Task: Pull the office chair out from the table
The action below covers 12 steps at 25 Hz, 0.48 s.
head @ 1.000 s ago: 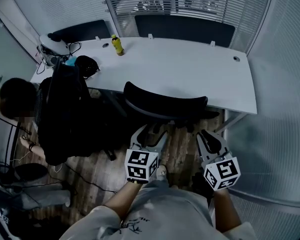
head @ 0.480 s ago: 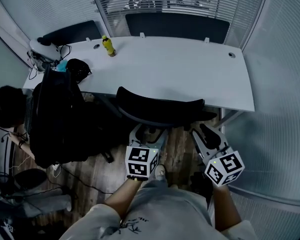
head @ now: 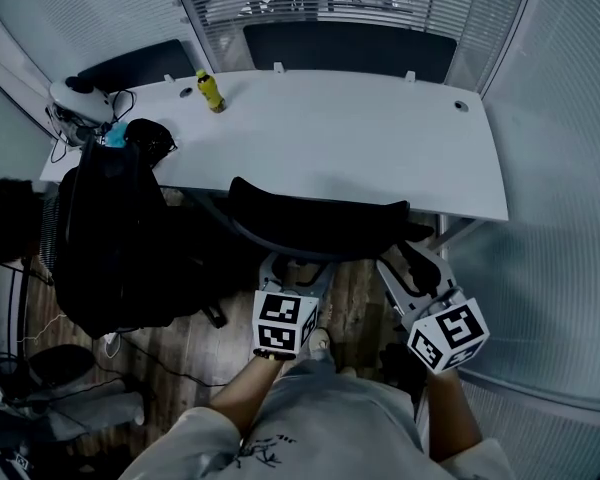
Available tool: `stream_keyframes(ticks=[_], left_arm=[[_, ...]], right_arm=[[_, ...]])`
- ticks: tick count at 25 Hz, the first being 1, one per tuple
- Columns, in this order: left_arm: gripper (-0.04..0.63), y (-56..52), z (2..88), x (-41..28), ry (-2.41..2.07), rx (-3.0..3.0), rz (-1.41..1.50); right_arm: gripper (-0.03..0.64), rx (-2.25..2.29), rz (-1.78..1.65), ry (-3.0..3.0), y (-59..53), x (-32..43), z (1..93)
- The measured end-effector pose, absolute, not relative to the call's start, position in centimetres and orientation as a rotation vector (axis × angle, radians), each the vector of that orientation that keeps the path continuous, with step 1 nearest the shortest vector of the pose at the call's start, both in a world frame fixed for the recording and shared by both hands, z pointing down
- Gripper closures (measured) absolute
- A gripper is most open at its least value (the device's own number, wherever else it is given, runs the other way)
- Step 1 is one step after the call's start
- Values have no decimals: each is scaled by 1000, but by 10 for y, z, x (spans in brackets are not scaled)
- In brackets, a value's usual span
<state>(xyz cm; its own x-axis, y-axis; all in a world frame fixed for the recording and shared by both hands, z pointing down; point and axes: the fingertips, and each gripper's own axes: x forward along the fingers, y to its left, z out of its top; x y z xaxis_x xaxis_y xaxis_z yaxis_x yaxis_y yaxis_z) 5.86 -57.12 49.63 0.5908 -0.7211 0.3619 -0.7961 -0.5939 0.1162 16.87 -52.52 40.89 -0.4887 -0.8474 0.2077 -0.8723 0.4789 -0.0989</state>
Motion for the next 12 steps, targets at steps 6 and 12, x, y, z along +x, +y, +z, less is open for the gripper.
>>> stream_keyframes(ticks=[6, 12], left_arm=[[267, -577, 498, 62, -1216, 2574, 411], [269, -576, 496, 58, -1233, 2604, 436]], right_arm=[[449, 1467, 392, -2621, -533, 170, 414], [437, 1480, 295, -2514, -539, 174, 422]])
